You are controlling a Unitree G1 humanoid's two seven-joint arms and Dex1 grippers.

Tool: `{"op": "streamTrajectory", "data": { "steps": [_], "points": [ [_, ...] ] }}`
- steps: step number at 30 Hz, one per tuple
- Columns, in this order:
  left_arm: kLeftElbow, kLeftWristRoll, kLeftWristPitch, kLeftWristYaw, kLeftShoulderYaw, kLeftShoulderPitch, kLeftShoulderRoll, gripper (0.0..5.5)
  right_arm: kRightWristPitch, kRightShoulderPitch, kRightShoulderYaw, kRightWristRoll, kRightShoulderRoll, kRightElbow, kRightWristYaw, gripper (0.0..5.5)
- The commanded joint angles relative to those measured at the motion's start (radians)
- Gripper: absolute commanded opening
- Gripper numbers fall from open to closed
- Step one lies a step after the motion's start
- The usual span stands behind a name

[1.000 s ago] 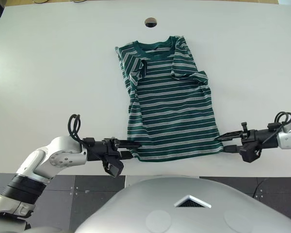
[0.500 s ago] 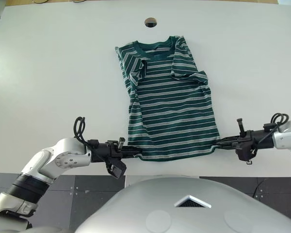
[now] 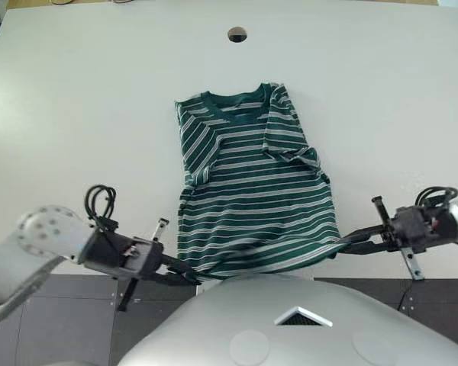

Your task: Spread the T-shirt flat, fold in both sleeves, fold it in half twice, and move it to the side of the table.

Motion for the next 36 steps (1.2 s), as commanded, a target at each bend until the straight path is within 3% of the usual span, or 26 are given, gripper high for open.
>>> {"op": "streamTrajectory", "data": {
  "steps": [1,7,11,14,23,31,34,36],
  "points": [
    [0.003,-0.006,0.024,-0.019,0.106,0.033,-0.063,0.14,0.045,-0.011,-0.051,-0.012,0.057,-0.025,-0.027,0.1],
    [0.25,0.088,0.108,0.137,0.088,-0.289,-0.325,0.14,0.01,-0.25,-0.015,-0.302,0.336,0.163,-0.264,0.1],
    [0.507,0.273,0.011,0.252,0.065,-0.509,-0.534,0.14,-0.066,-0.423,0.03,-0.507,0.488,0.362,-0.374,0.1],
    [0.675,0.432,-0.108,0.308,0.042,-0.603,-0.625,0.14,-0.193,-0.543,0.072,-0.707,0.56,0.612,-0.466,0.1],
    [1.077,0.712,-0.336,0.484,0.019,-0.831,-0.785,0.14,-0.439,-0.849,0.11,-0.971,0.743,1.186,-0.701,0.1],
    [1.309,0.751,-0.384,0.504,0.026,-0.905,-0.836,0.14,-0.506,-0.964,0.116,-1.015,0.832,1.403,-0.737,0.1],
    [1.371,0.773,-0.399,0.528,0.033,-0.926,-0.84,0.58,-0.498,-0.998,0.115,-1.043,0.858,1.474,-0.778,0.53],
    [1.443,0.803,-0.404,0.621,0.051,-0.963,-0.846,0.94,-0.416,-1.036,0.106,-1.081,0.87,1.547,-0.899,0.94]
  ]
}}
